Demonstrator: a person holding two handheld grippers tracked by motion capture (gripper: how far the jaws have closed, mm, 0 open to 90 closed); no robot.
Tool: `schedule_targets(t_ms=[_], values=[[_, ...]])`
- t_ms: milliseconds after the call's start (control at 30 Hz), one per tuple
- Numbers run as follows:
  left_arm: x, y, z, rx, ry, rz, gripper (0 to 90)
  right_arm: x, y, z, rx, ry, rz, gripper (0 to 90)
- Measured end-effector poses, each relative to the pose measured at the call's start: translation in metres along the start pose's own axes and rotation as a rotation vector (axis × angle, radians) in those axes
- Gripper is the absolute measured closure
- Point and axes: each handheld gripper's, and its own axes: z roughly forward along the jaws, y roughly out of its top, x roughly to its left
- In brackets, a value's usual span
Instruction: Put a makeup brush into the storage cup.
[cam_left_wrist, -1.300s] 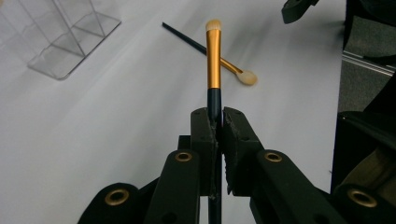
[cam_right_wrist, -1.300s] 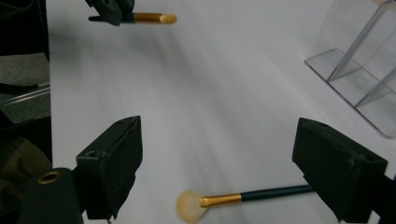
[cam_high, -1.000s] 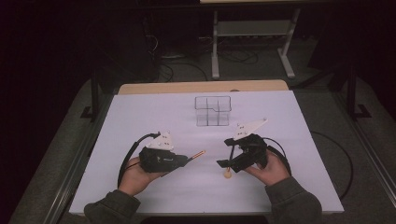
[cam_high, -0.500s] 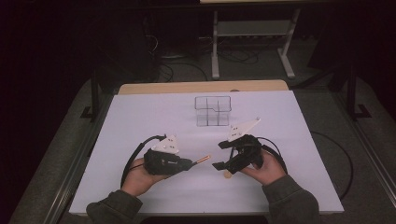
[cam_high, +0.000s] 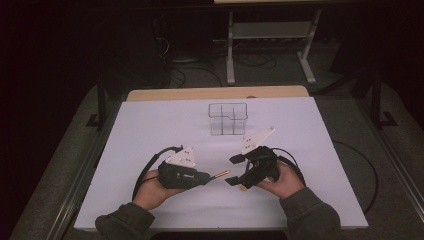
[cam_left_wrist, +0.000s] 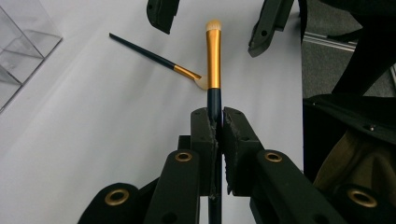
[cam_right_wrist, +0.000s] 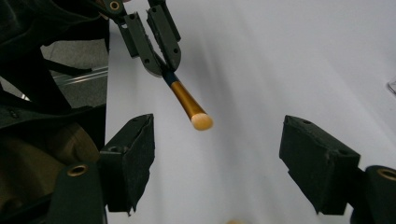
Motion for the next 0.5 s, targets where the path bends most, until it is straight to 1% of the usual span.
schedule_targets(t_ms=[100, 267, 333, 400, 500], values=[[-0.0008, 0.0, 0.0019, -0.003, -0.008, 0.0, 83.2, 0.0014, 0.0003, 0.0007, -0.002, 0.015, 0.001, 27.9], [-0.0022, 0.0003, 0.0041, 0.001, -0.024, 0.002, 83.2, 0.002, 0.0003, 0.0009, -0.004, 0.023, -0.005, 29.9], [-0.0019, 0.0004, 0.0044, 0.004, -0.029, 0.011, 83.2, 0.002, 0.0003, 0.001, -0.002, 0.025, -0.006, 31.2], [-0.0025, 0.0003, 0.0055, 0.0, -0.04, 0.009, 83.2, 0.0021, -0.0001, 0.0013, -0.002, 0.035, -0.003, 32.1], [-0.0032, 0.0004, 0.007, 0.003, -0.045, 0.012, 83.2, 0.0021, -0.0006, 0.0021, -0.001, 0.044, -0.005, 32.8]])
